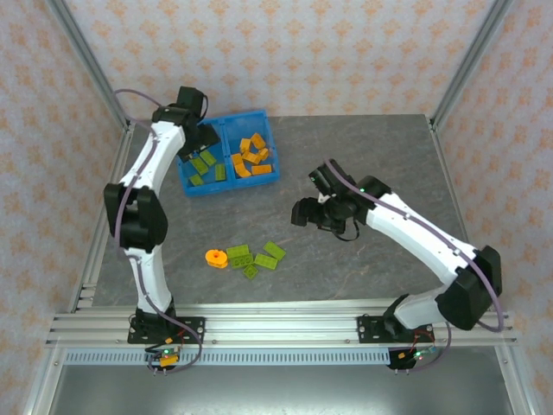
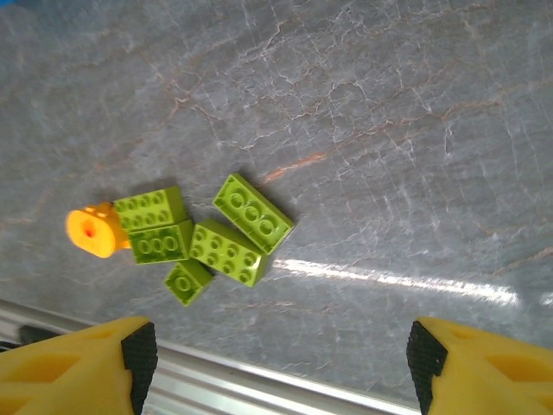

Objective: Sort the legos into containers by color

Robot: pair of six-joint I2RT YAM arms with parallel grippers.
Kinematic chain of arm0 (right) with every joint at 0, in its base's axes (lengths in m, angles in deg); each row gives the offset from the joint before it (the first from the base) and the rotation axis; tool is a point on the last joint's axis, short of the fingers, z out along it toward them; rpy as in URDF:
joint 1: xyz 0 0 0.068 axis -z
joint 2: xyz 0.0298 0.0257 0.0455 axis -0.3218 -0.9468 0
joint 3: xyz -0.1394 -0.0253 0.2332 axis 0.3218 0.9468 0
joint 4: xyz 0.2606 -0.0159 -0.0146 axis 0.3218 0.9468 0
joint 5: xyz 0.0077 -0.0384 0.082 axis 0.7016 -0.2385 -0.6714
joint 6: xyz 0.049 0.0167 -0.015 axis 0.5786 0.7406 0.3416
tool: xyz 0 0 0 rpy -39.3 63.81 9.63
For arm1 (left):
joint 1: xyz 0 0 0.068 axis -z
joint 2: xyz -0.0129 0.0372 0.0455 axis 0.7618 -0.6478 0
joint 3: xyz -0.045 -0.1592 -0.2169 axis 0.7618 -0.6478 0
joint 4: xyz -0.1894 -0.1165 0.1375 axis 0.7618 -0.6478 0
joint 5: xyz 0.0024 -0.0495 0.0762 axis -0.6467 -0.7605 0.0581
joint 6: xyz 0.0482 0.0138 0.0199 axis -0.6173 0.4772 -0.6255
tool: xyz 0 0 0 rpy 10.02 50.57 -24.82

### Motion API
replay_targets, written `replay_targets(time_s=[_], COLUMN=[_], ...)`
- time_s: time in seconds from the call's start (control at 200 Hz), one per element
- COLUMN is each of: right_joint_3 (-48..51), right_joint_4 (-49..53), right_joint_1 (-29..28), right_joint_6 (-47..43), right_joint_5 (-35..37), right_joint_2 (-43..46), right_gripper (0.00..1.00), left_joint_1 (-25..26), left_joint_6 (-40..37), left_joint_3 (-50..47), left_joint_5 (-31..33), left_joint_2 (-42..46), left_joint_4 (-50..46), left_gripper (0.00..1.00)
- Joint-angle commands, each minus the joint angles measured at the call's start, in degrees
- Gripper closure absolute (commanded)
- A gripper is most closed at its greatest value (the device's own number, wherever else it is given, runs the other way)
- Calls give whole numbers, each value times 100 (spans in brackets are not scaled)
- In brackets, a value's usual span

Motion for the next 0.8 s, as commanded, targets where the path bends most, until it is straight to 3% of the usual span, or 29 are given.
replay_targets(time_s=[0.0,0.265,0.37,0.475,0.706,0.796], right_joint_3=[-218,-667,-873,-1033,-1092,-1162], right_joint_4=[-27,-421,-461,-455,-618,-654], right_joint_1=[-397,-935,-956,-959,-985,-993], right_joint_6=[-791,-1558,-1688,-1796,-1738,-1744], right_joint_5=[577,200,175,8,-203,-264], right_joint_2=[-402,-1788,-2258,-2629,-3044,-3197], right_gripper=[22,26,30,32,33,33], left_joint_1=[146,1202,1387,1403,1403,1398], left_joint_6=[-621,-3389,-4106,-5177,-7504,-7383], left_joint_3=[-352,-2632,-3771,-4388,-4905,-5239], left_joint_5=[-568,-1256,-2018,-2824,-3822,-4075], left_joint_2=[1427,4403,5701,6783,8120,8377], left_joint_4=[68,299,451,-39,-1856,-1563], left_gripper=[24,14,3,0,0,0])
